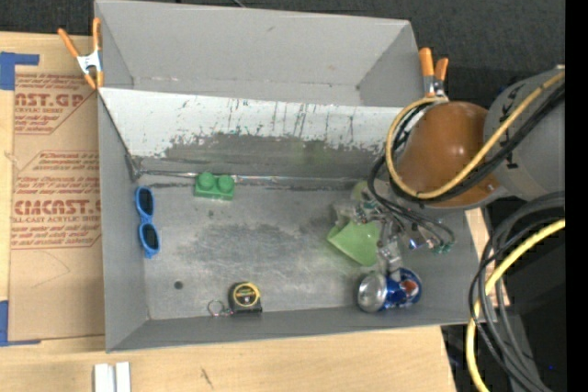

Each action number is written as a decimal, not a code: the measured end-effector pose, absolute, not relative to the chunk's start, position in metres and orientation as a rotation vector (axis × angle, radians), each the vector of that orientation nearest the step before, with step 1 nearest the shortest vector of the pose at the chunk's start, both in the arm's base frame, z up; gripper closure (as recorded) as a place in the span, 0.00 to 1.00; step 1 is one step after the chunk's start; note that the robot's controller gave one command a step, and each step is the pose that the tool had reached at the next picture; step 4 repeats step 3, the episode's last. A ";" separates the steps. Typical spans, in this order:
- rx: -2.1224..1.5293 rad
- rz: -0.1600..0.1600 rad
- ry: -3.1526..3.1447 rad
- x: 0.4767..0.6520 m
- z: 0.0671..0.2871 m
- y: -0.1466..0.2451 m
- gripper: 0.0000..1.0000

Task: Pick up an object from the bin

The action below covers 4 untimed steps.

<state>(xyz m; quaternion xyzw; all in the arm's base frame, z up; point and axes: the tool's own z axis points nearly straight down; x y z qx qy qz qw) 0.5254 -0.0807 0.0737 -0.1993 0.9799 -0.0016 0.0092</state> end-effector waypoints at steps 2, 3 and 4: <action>-0.681 -0.002 3.062 0.525 0.117 -0.093 1.00; -0.724 -0.005 3.047 0.504 0.254 -0.075 1.00; -0.724 -0.005 3.047 0.504 0.254 -0.075 1.00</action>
Offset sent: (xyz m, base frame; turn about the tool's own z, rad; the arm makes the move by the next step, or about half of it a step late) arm 0.0000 0.0000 0.0000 0.0000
